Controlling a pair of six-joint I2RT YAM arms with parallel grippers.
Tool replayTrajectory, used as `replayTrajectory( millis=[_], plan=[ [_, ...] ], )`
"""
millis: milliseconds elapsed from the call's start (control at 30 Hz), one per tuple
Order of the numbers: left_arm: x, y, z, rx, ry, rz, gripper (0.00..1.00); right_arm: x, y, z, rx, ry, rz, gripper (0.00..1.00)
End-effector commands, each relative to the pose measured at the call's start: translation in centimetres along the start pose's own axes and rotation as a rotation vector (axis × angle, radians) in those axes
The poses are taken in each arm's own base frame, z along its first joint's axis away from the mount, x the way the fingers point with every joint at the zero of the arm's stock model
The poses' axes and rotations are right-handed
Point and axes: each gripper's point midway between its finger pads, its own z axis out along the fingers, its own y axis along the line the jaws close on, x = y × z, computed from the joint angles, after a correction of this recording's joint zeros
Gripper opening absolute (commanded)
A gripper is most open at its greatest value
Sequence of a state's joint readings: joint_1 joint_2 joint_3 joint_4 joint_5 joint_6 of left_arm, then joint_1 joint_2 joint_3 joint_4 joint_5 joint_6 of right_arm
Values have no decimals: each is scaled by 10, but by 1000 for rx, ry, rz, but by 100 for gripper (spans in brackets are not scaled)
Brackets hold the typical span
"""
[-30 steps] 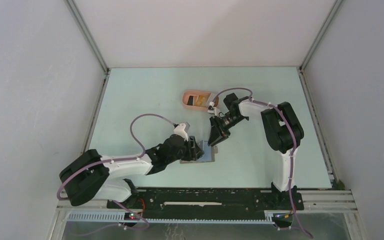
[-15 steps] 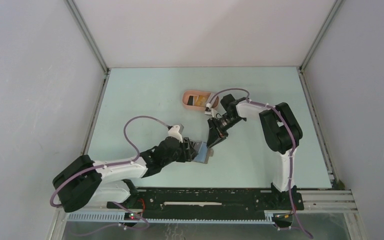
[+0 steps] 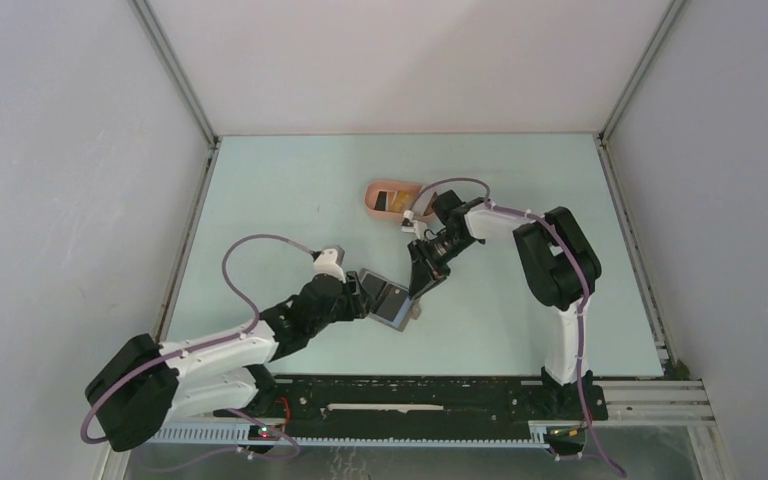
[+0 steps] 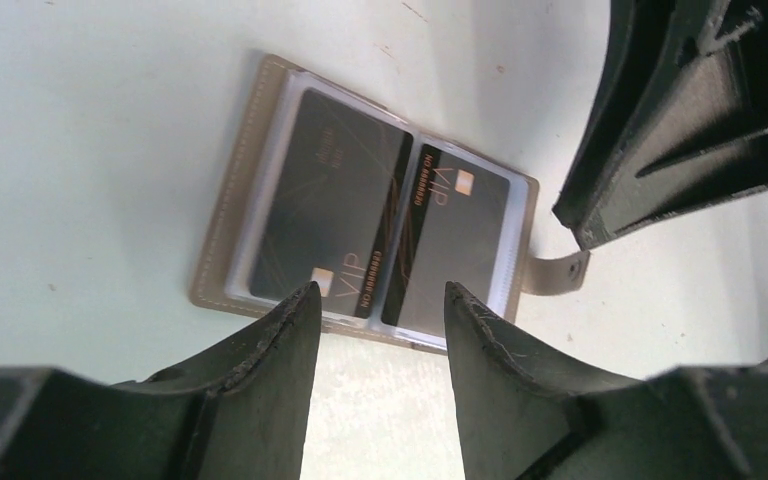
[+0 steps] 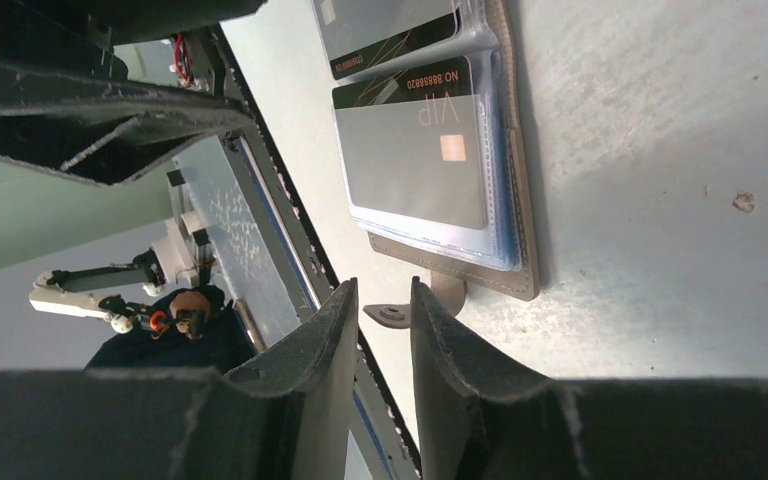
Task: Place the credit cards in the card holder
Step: Turn over the card slot in the card holder.
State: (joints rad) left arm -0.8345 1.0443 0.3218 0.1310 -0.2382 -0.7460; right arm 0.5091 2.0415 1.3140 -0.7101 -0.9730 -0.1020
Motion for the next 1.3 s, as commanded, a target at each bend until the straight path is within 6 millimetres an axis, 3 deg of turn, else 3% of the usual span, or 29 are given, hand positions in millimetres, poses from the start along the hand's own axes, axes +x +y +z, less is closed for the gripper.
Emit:
replayTrajectory(
  millis=[0,233,333,433,700,900,1100,1267],
  plan=[
    [-5,16,0,-35,-24,44,54,-11,18,-5,0,-32,-90,34],
    [-4,-25,-6,175,17,144,58,-10,43,-16,-61,-49,-178,36],
    [-4,-29,-2,194,18,157,59,-5,49,-17,-106,-44,-165,36],
    [-4,-21,9,137,26,168,59,5,48,-8,-154,-4,-121,36],
    [-29,28,11,-55,-71,91,66,15,28,21,-23,71,-113,34],
    [-18,57,19,-130,-12,44,66,18,-11,24,146,91,-60,32],
    [10,53,34,-89,111,16,56,15,-37,10,263,80,-31,31],
    [36,38,31,19,203,-46,47,6,-52,-10,333,31,-25,31]
  ],
)
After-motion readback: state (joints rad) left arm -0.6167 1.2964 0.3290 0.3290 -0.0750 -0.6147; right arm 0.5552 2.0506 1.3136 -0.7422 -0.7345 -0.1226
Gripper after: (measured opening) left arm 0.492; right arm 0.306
